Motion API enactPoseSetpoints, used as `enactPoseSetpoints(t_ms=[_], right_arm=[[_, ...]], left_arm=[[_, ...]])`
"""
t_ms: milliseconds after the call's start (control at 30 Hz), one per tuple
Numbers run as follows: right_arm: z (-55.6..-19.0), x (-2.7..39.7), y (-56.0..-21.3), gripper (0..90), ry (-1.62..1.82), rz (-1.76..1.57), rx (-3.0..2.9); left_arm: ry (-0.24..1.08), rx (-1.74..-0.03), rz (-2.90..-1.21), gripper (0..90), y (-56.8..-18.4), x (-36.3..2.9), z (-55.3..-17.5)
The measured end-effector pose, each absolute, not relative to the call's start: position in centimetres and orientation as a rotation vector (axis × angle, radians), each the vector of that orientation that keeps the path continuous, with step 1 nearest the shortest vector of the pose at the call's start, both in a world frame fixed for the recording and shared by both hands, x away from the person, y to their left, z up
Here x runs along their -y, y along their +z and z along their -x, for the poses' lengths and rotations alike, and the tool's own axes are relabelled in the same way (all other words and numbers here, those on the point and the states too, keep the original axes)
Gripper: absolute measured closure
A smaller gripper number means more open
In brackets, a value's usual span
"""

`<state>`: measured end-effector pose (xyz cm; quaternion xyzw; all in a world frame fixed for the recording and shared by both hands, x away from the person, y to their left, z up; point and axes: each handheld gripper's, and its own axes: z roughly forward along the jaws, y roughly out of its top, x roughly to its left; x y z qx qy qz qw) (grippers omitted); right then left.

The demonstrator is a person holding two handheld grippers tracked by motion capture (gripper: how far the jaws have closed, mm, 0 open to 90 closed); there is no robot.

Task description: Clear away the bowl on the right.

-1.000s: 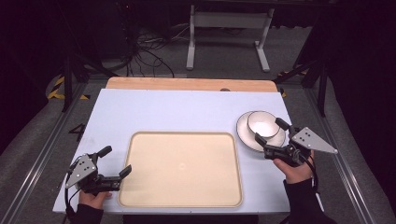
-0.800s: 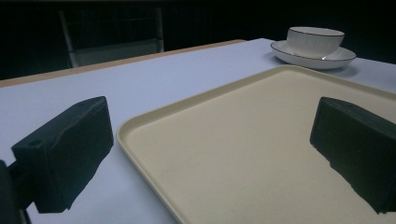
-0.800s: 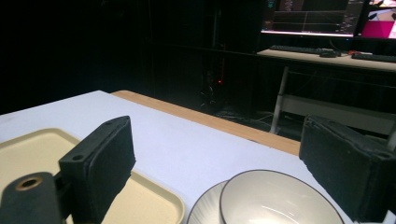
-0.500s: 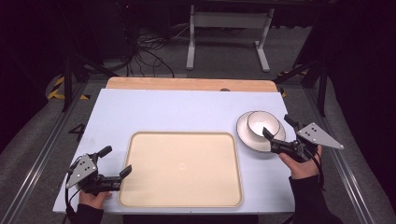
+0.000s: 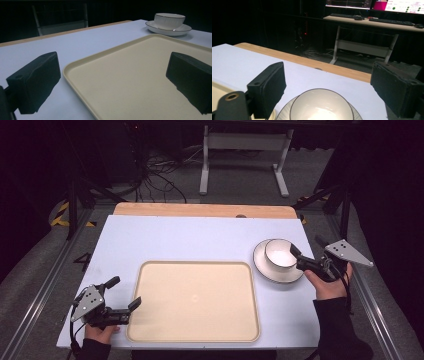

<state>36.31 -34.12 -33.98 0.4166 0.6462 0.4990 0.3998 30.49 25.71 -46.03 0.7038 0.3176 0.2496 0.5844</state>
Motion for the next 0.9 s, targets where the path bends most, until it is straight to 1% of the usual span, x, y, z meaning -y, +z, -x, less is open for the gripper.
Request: enactPoseSetpoints(t_ms=[167,200,300,467,633,733,900], right_arm=[[-36.8,34.3,-33.5,13.0,1.242,-1.069,-1.642],[-37.1,34.3,-33.3,14.9,1.240,-1.067,-1.653],[-37.5,34.5,-33.1,16.5,1.234,-1.073,-1.671],[-38.4,35.0,-32.8,17.1,1.201,-1.115,-1.690],[-39.5,35.5,-32.5,19.9,1.175,-1.155,-1.722],[-40.0,35.7,-32.4,25.0,1.159,-1.159,-1.755],[-40.9,36.0,-32.2,26.6,1.140,-1.176,-1.791]], left_arm=[[0.584,-0.739,-1.646,0.1,-46.0,-25.7,-30.5],[0.584,-0.740,-1.645,0.1,-46.0,-25.7,-30.5],[0.584,-0.739,-1.645,0.1,-46.0,-25.7,-30.5],[0.583,-0.741,-1.645,0.1,-46.0,-25.7,-30.5],[0.581,-0.743,-1.644,0.1,-46.0,-25.6,-30.5],[0.581,-0.744,-1.645,0.2,-46.0,-25.6,-30.5],[0.582,-0.742,-1.647,0.1,-46.0,-25.6,-30.5]])
